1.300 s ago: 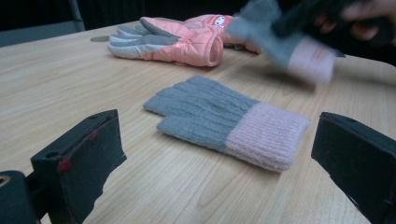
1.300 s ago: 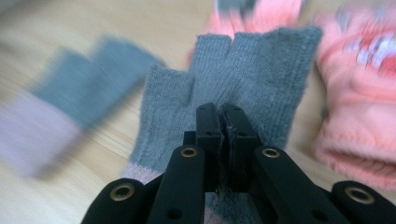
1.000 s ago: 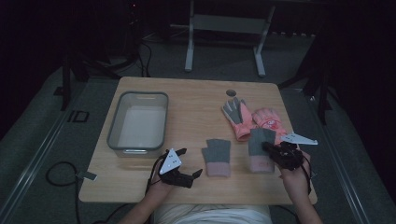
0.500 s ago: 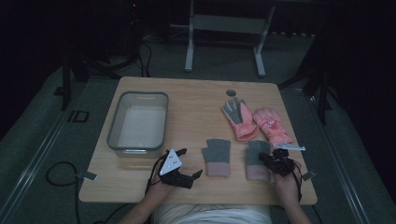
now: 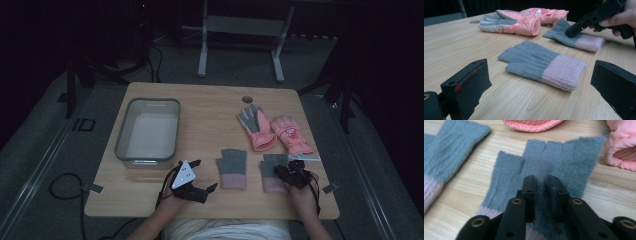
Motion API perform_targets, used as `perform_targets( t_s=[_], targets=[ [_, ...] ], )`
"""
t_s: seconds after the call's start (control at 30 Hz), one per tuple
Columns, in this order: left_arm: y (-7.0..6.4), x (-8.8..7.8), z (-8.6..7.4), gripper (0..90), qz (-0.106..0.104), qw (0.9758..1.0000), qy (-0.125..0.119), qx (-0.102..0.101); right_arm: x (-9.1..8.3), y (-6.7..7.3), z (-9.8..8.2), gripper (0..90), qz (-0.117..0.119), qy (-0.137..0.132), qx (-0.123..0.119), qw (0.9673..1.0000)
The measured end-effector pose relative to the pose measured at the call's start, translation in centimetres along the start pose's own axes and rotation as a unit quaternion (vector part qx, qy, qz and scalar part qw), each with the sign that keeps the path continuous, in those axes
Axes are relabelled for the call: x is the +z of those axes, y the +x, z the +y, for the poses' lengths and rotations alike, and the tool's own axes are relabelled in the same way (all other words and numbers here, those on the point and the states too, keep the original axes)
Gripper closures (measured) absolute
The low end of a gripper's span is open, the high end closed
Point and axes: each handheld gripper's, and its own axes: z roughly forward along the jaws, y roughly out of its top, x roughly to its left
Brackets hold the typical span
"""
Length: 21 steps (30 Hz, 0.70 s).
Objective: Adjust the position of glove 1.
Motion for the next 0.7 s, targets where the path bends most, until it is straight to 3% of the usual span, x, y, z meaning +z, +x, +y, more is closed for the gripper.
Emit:
perform_targets(
  t_s=[0.03, 0.07, 0.17, 0.23, 0.33, 0.5, 0.57, 0.7],
  targets=[
    [0.2, 0.0, 0.0, 1.6, -0.002, 1.0000, 0.000, -0.007, -0.2, 0.1, 0.2, 66.1, 0.001, 0.003, -0.006, 1.0000],
    [0.2, -0.1, 0.0, 1.6, -0.001, 1.0000, 0.001, -0.008, -0.4, 0.2, 0.2, 65.7, 0.003, 0.001, -0.010, 0.9999],
    [0.2, 0.0, 0.0, 1.6, -0.002, 1.0000, 0.001, -0.008, -0.9, 0.3, 0.8, 58.5, 0.002, -0.004, -0.062, 0.9981],
    [0.2, 0.0, 0.0, 1.6, -0.003, 1.0000, 0.000, -0.009, -1.1, -0.2, 1.2, 56.4, 0.030, -0.005, -0.080, 0.9963],
    [0.3, 0.0, 0.0, 1.6, -0.002, 0.9999, 0.001, -0.011, -1.4, -0.6, 1.7, 55.9, 0.045, 0.002, -0.113, 0.9926],
    [0.3, 0.0, 0.0, 1.6, -0.002, 0.9999, 0.002, -0.010, -1.5, -0.6, 1.7, 55.2, 0.055, 0.011, -0.130, 0.9900],
    [0.3, 0.0, 0.0, 1.6, -0.002, 0.9999, 0.001, -0.011, -1.3, -0.6, 1.6, 55.2, 0.064, 0.009, -0.124, 0.9901],
    [0.3, 0.0, 0.0, 1.7, -0.002, 0.9999, 0.001, -0.012, -0.5, -0.5, 1.2, 59.0, 0.055, 0.019, -0.140, 0.9885]
  ],
)
